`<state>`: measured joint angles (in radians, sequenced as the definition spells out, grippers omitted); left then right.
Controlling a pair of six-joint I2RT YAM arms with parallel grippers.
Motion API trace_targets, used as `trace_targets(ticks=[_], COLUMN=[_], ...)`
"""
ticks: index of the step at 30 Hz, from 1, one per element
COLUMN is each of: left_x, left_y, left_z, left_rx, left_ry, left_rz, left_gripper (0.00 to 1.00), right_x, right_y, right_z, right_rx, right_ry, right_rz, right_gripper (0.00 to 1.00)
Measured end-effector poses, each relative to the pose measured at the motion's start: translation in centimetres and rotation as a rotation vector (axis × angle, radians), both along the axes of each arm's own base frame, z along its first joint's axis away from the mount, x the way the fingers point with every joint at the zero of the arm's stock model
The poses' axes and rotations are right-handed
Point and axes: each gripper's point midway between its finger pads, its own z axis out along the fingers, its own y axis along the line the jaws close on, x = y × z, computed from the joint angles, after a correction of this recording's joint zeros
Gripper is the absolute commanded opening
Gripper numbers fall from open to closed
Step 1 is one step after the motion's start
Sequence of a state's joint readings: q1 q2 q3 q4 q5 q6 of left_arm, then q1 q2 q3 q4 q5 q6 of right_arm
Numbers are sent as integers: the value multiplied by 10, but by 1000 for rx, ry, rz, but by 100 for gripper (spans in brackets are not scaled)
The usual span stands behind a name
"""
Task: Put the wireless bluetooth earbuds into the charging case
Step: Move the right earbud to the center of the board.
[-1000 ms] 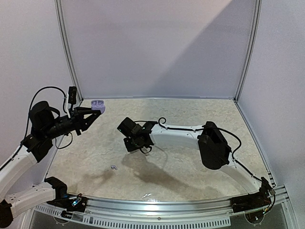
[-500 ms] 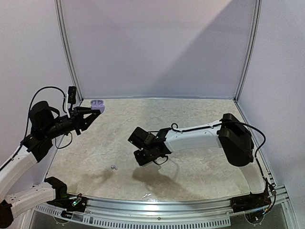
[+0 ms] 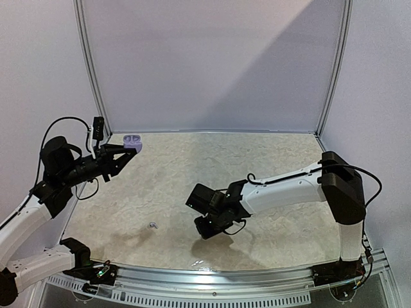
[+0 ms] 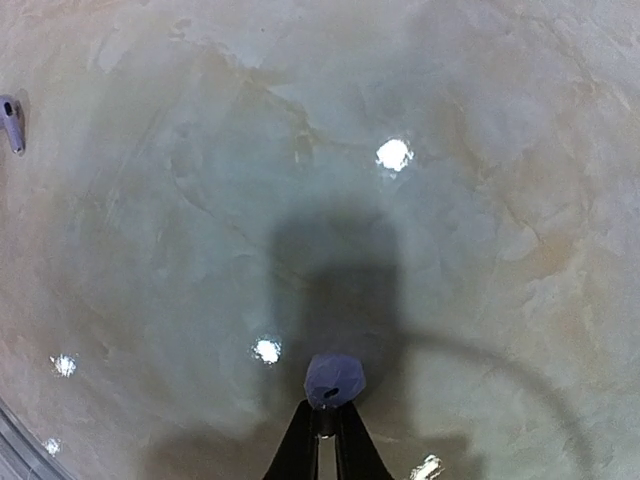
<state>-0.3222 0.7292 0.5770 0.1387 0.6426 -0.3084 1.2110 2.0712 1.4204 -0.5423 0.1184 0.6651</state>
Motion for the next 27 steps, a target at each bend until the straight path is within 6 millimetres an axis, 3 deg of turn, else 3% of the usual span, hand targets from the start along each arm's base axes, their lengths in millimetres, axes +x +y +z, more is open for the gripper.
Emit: trace_targets(ticks=[10,16,21,27], left_x=[0,0,0,-1], left_y=[0,0,0,0], left_z=[1,1,1,1], left_rx=[-1,-1,-2,-2], left_ry=[-4,-5,-5,-5], left_rz=[-1,-3,-4,-8], left_gripper=[0,0,0,0], right_x=[-14,-12,-9,-5], right_y=[-16,-11,-5,-6], right_z=[2,22,33,34], right_rx=[-95,-106,-95,-95], right_ry=[57,48,36,47], right_rz=[36,68,77,22], right_gripper=[19,27,58,52])
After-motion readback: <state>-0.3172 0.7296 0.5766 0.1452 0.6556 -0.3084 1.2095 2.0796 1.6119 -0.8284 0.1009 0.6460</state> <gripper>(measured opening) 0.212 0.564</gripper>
